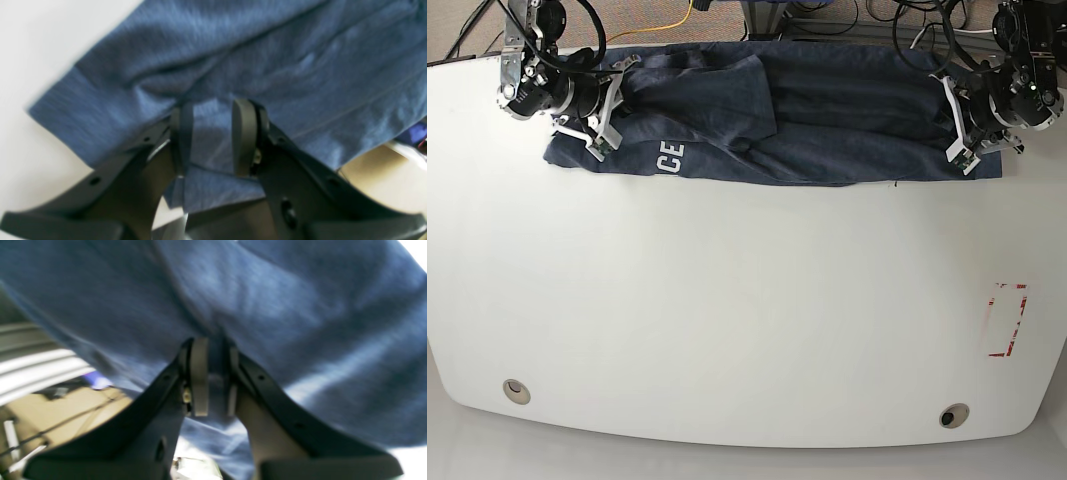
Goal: Layout the t-shirt on the table in an organized manner, then fold the t-shirt properly
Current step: 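Grasp the folded shirt ends with both grippers and pull them inward, then move the left gripper to the shirt's end and grasp it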
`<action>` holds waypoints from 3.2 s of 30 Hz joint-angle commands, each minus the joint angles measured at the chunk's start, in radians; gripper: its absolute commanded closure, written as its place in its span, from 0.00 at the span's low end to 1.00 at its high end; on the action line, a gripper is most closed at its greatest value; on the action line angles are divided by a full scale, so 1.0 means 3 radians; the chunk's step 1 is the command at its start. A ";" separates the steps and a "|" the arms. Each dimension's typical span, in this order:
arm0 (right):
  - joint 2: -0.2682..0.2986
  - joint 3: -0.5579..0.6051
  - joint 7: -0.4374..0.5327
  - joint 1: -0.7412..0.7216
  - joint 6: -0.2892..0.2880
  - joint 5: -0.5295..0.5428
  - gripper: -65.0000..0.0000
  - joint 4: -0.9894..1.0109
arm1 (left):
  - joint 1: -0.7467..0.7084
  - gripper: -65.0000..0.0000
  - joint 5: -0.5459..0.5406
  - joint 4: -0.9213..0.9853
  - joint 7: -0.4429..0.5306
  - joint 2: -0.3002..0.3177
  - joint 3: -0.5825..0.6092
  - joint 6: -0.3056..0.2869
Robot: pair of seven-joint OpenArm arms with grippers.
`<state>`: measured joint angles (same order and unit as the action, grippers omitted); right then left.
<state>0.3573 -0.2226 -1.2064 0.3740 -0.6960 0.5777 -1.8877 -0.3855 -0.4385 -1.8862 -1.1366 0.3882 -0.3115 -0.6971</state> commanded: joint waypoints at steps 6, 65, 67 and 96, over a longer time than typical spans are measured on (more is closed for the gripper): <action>0.0147 -0.0012 0.0372 -0.0257 -0.0007 -0.0404 0.88 0.0393 | 0.0469 0.74 0.0441 0.0413 0.0032 0.0049 0.0417 -0.0003; 0.0177 0.0126 0.1354 -0.1183 -0.0007 -0.0839 0.89 0.2193 | 0.1855 0.38 0.0533 0.0950 -0.0224 0.0125 -0.0228 -0.0003; 0.0177 0.0126 0.1354 -0.1183 -0.0007 -0.0839 0.89 0.2193 | 0.1881 0.38 0.0528 0.1068 -0.0224 0.0090 -0.0238 -0.0003; 0.0167 0.0126 0.1354 -0.1178 -0.0007 -0.0839 0.89 0.2193 | 0.2356 0.38 0.0533 0.2418 0.0242 -0.0074 -0.0212 -0.0003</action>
<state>0.4076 -0.1959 -0.6731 0.0010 -0.7223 0.4259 -1.2480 0.3019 -0.2707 -1.1435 -1.0714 0.3515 -0.3717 -0.6971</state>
